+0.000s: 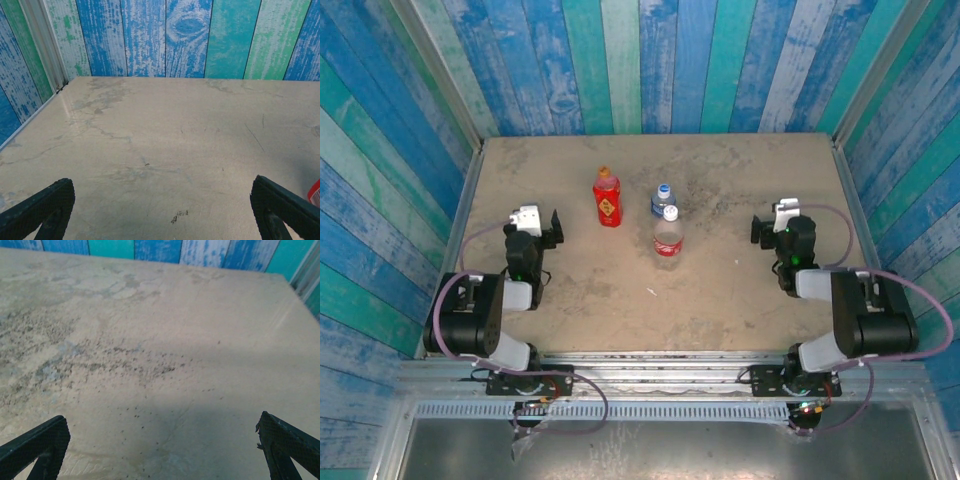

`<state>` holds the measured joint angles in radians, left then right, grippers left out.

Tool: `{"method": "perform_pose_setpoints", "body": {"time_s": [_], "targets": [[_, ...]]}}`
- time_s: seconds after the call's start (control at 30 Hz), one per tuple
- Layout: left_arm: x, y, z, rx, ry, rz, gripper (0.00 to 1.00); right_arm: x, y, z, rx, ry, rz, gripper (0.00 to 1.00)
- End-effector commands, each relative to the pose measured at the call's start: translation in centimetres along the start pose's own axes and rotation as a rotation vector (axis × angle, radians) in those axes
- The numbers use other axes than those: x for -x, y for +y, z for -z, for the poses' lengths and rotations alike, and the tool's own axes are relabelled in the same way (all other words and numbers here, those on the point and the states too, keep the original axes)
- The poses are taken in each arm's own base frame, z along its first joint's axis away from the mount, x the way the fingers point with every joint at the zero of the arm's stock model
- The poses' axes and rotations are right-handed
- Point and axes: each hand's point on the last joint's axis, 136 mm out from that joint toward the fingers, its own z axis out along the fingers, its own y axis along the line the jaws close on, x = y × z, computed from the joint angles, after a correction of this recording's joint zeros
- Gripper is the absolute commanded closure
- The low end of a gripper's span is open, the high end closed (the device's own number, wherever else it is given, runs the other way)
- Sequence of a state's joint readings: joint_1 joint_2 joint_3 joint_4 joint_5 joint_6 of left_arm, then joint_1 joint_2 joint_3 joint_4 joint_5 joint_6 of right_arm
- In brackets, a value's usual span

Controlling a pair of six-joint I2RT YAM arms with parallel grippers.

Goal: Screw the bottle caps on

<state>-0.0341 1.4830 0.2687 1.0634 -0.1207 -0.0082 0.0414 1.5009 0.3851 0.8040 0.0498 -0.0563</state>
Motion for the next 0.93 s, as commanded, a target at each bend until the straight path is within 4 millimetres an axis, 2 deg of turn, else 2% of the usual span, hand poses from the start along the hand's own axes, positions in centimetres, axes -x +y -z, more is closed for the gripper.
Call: {"method": "perform_pose_setpoints", "body": {"time_s": [0.0,0.9], "targets": [[-0.26,0.14,-0.31,0.002,0.008,0.008,0.06,1.34,0.42,-0.13,0.034,-0.052,-0.012,0.0],[-0.31,0.05,-0.35,0.0,0.01,0.007,0.06,1.39,0.6,-0.27,0.036,-0.048,-0.001,0.0]]}}
